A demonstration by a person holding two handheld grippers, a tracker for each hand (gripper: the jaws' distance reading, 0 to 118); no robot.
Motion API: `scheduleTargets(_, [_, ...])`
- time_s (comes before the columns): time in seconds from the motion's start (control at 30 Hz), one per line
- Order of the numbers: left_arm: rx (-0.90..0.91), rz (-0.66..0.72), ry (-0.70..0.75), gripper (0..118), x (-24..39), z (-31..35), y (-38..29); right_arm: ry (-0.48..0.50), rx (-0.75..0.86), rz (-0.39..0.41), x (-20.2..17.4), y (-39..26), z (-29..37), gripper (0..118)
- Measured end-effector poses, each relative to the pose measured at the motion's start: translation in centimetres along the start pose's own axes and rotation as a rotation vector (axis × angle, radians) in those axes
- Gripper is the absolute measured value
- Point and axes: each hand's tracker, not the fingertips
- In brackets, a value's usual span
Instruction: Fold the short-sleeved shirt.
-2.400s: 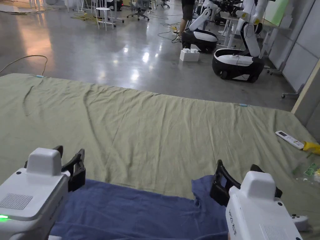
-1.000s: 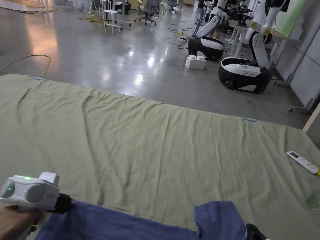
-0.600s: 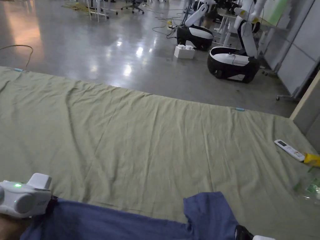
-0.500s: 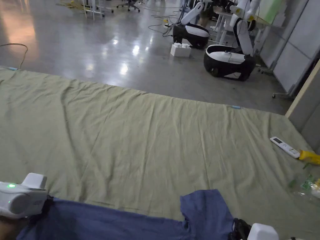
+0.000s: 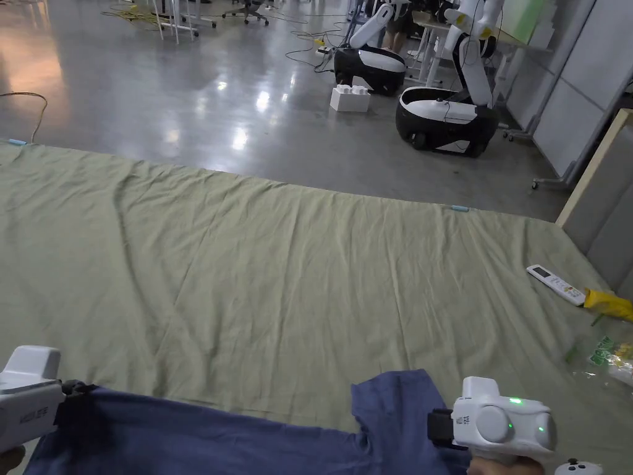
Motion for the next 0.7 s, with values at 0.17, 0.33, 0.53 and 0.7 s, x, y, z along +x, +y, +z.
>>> scheduleTargets(0.17, [0.013,0.03,-0.004,5,-0.1,0.7,-0.6,0.042,-0.064,0.016,-0.7,-0.4,-1.9,66])
scheduleTargets(0.33, [0.014,0.035,-0.004,5,-0.3,0.9,-0.8,0.089,-0.063,0.037,-0.9,-0.1,-0.8,4])
scheduleTargets(0.53, [0.044,0.043,-0.014,5,-0.5,2.4,-0.5,0.1,0.042,0.008,-0.5,-0.9,2.7,2])
scheduleTargets(0.7, [0.092,0.043,-0.028,5,-1.0,5.3,-0.3,0.121,0.125,-0.003,0.2,-1.6,7.8,2])
